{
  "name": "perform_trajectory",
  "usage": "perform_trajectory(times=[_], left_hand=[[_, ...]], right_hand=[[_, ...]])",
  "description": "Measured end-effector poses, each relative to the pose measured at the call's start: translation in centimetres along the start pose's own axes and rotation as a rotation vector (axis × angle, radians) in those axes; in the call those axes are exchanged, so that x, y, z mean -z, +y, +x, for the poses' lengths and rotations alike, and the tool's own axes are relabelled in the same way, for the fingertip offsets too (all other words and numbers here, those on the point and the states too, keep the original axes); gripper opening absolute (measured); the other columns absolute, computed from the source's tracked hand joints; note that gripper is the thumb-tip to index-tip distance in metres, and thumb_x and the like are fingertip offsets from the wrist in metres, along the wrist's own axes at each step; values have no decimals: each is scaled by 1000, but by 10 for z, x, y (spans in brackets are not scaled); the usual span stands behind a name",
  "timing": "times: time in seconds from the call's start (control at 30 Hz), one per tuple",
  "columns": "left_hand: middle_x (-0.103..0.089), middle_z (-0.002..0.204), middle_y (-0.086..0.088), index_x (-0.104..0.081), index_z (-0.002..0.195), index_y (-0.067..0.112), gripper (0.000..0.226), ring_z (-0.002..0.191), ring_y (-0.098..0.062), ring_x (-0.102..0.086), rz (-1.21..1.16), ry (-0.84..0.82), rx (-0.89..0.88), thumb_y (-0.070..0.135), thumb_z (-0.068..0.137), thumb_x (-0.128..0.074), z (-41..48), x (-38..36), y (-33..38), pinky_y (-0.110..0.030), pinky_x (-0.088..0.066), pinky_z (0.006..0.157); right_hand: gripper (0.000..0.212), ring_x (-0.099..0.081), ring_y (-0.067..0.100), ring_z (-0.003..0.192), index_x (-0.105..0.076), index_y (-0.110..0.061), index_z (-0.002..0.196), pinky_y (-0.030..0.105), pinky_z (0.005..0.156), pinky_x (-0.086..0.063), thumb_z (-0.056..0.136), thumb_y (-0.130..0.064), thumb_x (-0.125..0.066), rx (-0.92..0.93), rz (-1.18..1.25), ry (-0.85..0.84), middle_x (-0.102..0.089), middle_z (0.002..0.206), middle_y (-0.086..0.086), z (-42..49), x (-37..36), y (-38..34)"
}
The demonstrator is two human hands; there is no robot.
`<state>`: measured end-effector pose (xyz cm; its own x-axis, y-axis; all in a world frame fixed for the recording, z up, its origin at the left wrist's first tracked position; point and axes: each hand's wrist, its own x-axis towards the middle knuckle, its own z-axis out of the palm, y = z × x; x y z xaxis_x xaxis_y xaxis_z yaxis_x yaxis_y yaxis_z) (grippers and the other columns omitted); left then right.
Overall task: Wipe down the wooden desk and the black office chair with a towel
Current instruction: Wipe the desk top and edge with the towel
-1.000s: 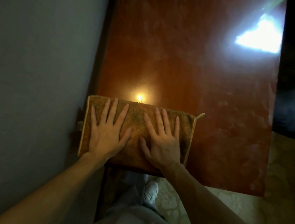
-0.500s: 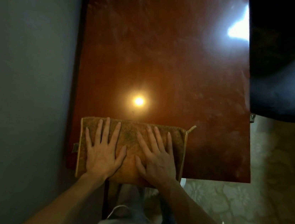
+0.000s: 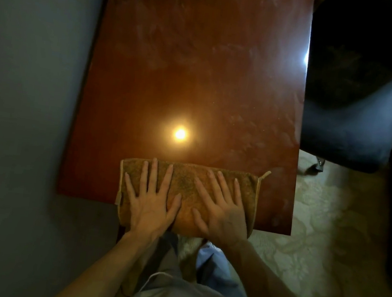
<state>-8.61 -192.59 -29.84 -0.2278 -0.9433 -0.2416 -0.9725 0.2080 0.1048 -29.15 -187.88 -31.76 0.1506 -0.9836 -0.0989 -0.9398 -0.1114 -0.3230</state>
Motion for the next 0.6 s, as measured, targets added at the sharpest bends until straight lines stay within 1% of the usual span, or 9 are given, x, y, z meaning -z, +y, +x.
perform_trajectory(times=[0.07,0.13,0.23,0.37,0.43,0.5,0.6], left_hand=[[-3,173,-15,-18,164,31,71,159,-35,3,-22,8,26,62,101,-25,-6,-1,10,-70,5,121],[-7,173,-14,-20,164,32,69,159,-36,1,-48,8,18,63,103,-22,-15,-5,22,-72,3,121],[-13,172,-12,-19,164,34,71,159,-37,-6,-57,-9,48,68,102,-12,-10,-7,37,-73,-3,120],[-8,173,-10,-15,165,37,73,159,-37,-6,-8,-5,35,70,100,-12,23,-4,35,-72,-4,121],[-8,173,-10,-13,165,38,73,159,-36,-5,0,23,10,70,99,-18,37,-5,33,-72,-5,121],[-8,173,-10,-12,165,38,76,159,-35,-5,7,43,-4,70,98,-27,51,-4,32,-72,-6,120],[-7,174,-9,-12,165,39,78,160,-33,-4,22,57,-43,70,96,-32,80,3,27,-72,-6,120]], right_hand=[[78,-8,25,160,-23,-33,164,56,127,1,95,-60,-49,7,-19,0,-16,171,7,4,6,13],[78,-10,26,159,-26,-33,163,59,126,-1,93,-61,-49,4,-38,-19,-18,171,8,9,12,26],[80,-8,26,160,-23,-35,163,62,125,-3,93,-63,-45,35,-79,-55,-17,171,8,25,19,43],[80,-6,27,160,-22,-35,163,63,125,-3,92,-63,-45,46,-106,-45,-15,172,7,49,23,56],[81,-5,27,160,-19,-35,164,63,125,-3,93,-64,-44,51,-116,-28,-13,172,8,61,23,63],[80,-4,27,160,-16,-34,165,63,125,-4,95,-66,-39,64,-125,-10,-12,173,8,72,24,68],[78,-4,27,160,-14,-34,165,63,125,-5,97,-67,-33,46,-134,7,-12,173,8,91,26,73]])
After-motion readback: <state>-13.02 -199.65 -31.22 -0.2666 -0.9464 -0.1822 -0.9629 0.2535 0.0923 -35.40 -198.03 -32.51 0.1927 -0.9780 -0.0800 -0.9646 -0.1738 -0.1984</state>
